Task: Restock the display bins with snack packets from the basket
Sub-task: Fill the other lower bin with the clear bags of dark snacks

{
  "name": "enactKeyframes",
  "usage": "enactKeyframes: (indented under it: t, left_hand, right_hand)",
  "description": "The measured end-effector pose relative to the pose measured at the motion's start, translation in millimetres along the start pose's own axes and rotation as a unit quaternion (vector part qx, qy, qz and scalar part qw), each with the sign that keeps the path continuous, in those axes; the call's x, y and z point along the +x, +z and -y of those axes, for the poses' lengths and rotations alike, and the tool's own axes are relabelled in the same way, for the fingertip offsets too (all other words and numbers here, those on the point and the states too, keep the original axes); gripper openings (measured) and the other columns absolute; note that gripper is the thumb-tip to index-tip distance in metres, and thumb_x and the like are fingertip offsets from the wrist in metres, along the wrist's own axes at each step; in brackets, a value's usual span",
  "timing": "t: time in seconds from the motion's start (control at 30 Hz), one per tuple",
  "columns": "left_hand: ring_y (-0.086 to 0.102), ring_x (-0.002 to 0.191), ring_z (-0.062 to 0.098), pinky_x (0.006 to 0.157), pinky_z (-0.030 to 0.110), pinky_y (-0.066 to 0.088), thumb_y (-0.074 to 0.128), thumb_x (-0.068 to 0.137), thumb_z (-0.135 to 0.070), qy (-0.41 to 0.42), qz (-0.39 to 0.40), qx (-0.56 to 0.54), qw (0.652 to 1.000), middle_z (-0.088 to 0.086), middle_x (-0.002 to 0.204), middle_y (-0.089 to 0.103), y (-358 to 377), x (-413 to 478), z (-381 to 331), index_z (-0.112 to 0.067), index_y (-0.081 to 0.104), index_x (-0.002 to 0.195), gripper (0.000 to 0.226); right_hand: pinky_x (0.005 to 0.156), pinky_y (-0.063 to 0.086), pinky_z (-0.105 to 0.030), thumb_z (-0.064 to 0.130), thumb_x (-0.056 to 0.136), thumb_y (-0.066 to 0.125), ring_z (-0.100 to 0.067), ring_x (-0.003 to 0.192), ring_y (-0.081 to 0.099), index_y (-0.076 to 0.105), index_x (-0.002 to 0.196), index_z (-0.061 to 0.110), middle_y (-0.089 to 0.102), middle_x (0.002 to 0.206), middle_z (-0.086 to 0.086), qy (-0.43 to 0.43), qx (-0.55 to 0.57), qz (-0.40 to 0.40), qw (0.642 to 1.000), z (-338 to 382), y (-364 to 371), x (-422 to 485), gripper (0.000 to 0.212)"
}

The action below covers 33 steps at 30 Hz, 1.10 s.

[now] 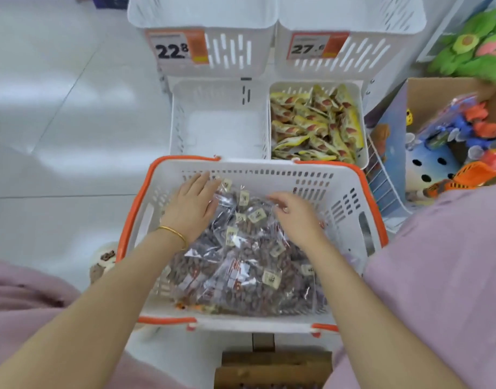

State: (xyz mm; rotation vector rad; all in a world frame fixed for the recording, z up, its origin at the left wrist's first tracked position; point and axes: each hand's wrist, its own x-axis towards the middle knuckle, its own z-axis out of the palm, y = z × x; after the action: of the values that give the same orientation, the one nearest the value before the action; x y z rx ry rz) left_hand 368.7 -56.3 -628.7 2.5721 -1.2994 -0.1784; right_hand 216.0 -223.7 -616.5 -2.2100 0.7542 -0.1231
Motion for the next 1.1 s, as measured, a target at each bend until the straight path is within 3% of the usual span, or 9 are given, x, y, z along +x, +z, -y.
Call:
enactKeyframes:
  t: [0.07, 0.23, 0.3, 0.4, 0.6, 0.8, 0.93, 1.03, 1.1]
  left_hand:
    - [0.015, 0.143, 0.027, 0.117, 0.043, 0.015, 0.034, 0.1, -0.028, -0.006, 0.006, 0.004, 1.0, 0.008, 0.154, 0.024, 2.2, 0.3, 3.7, -0.02, 0.033, 0.144, 0.045]
    - [0.022, 0.14, 0.029, 0.113, 0.043, 0.021, 0.045, 0.097, -0.021, 0.004, 0.007, -0.001, 1.0, 0.008, 0.15, 0.033, 4.7, 10.6, 5.4, -0.017, 0.051, 0.133, 0.037]
    - [0.027, 0.137, 0.03, 0.111, 0.045, 0.026, 0.05, 0.095, -0.019, 0.018, 0.008, 0.002, 1.0, 0.009, 0.146, 0.039, 6.5, 12.3, 8.2, -0.016, 0.058, 0.127, 0.034]
    - [0.038, 0.13, 0.036, 0.105, 0.051, 0.036, 0.058, 0.09, -0.016, 0.02, -0.004, 0.0, 1.0, 0.013, 0.138, 0.049, 8.4, 12.0, 15.5, -0.013, 0.065, 0.117, 0.028]
    - [0.033, 0.132, 0.033, 0.109, 0.046, 0.029, 0.052, 0.094, -0.02, -0.023, 0.0, -0.018, 1.0, 0.006, 0.143, 0.044, 15.1, 3.0, 13.3, -0.017, 0.064, 0.118, 0.027]
    - [0.028, 0.135, 0.03, 0.113, 0.041, 0.021, 0.048, 0.096, -0.023, -0.04, -0.006, -0.048, 0.998, 0.005, 0.145, 0.041, 5.6, -3.0, 0.8, -0.017, 0.059, 0.124, 0.031]
    - [0.034, 0.133, 0.026, 0.113, 0.038, 0.023, 0.045, 0.097, -0.031, -0.098, 0.036, -0.127, 0.986, 0.005, 0.143, 0.042, -18.9, 15.7, -16.8, -0.014, 0.049, 0.133, 0.04]
    - [0.05, 0.113, 0.017, 0.1, 0.032, 0.039, 0.042, 0.097, -0.04, -0.161, 0.091, -0.279, 0.942, 0.0, 0.125, 0.053, -32.6, 23.1, -33.9, -0.016, 0.049, 0.132, 0.043]
    - [0.055, 0.091, 0.013, 0.085, 0.029, 0.048, 0.044, 0.096, -0.044, -0.204, 0.124, -0.412, 0.879, -0.001, 0.105, 0.058, -33.5, 22.7, -39.6, -0.018, 0.055, 0.121, 0.038]
  right_hand:
    - [0.102, 0.041, -0.034, 0.02, 0.094, 0.055, -0.017, 0.125, 0.049, 0.05, 0.135, 0.021, 0.052, 0.138, 0.002, -0.009, -0.035, 0.062, 0.997, -1.6, 6.7, 0.6, 0.041]
    - [0.113, 0.027, -0.05, 0.057, 0.067, 0.075, -0.027, 0.143, 0.018, 0.012, 0.15, 0.033, 0.014, 0.158, -0.002, -0.014, -0.176, 0.23, 0.957, 2.4, 26.8, 16.7, 0.107]
    - [0.112, 0.026, -0.051, 0.06, 0.064, 0.076, -0.032, 0.143, 0.015, 0.01, 0.149, 0.035, 0.012, 0.158, -0.007, -0.018, -0.25, 0.247, 0.936, 8.6, 37.1, 25.3, 0.111]
    - [0.108, 0.032, -0.05, 0.056, 0.062, 0.079, -0.033, 0.136, 0.024, 0.025, 0.145, 0.034, 0.027, 0.149, -0.008, -0.036, -0.27, 0.221, 0.937, 14.1, 41.3, 36.7, 0.101]
    - [0.102, 0.036, -0.039, 0.046, 0.066, 0.08, -0.022, 0.128, 0.037, 0.041, 0.134, 0.031, 0.037, 0.138, 0.0, -0.075, -0.187, 0.154, 0.967, 4.8, 35.8, 26.9, 0.079]
    - [0.104, 0.031, -0.029, 0.02, 0.071, 0.082, -0.018, 0.126, 0.041, 0.043, 0.136, 0.026, 0.039, 0.137, -0.001, -0.029, 0.014, 0.151, 0.988, 3.5, 16.0, 19.1, 0.076]
    - [0.102, 0.038, -0.03, 0.01, 0.071, 0.081, -0.017, 0.123, 0.048, 0.053, 0.127, 0.031, 0.05, 0.125, 0.013, -0.022, 0.122, 0.114, 0.986, 4.3, -8.0, 19.8, 0.066]
    - [0.091, 0.053, -0.038, 0.003, 0.07, 0.079, -0.024, 0.113, 0.057, 0.055, 0.124, 0.034, 0.047, 0.112, 0.019, -0.014, 0.224, 0.082, 0.971, 3.6, -25.7, 22.5, 0.066]
    - [0.084, 0.055, -0.029, 0.002, 0.071, 0.079, -0.02, 0.109, 0.058, 0.055, 0.126, 0.031, 0.049, 0.113, 0.012, -0.017, 0.27, 0.065, 0.961, 4.3, -32.3, 25.0, 0.067]
